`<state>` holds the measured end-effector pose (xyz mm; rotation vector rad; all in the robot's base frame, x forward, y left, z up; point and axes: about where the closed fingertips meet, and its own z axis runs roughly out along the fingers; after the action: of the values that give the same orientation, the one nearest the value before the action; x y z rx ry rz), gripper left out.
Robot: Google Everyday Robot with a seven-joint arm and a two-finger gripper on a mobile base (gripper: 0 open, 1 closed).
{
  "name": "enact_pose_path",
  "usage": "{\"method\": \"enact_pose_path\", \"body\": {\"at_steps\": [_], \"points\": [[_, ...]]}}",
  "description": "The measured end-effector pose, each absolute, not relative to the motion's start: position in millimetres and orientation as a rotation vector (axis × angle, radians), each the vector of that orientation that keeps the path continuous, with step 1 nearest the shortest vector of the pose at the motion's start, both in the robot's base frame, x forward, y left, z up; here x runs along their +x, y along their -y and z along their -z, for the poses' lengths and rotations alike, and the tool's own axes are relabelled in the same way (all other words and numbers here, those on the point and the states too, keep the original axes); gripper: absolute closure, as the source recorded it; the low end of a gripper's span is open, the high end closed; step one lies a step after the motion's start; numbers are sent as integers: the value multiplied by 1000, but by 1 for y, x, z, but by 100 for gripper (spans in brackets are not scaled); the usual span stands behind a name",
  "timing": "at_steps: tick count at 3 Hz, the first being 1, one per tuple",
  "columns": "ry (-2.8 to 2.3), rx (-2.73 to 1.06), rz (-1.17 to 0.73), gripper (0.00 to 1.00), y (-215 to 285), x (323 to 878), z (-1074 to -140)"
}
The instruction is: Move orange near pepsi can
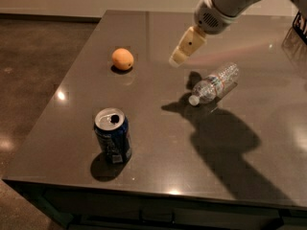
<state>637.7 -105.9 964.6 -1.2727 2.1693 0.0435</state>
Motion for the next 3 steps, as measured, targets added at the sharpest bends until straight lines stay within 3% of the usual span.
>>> {"method": "enact_pose_path", "body": {"at_steps": [3], "points": [[-2196,-1166,-221,0,41,719,-903]]}}
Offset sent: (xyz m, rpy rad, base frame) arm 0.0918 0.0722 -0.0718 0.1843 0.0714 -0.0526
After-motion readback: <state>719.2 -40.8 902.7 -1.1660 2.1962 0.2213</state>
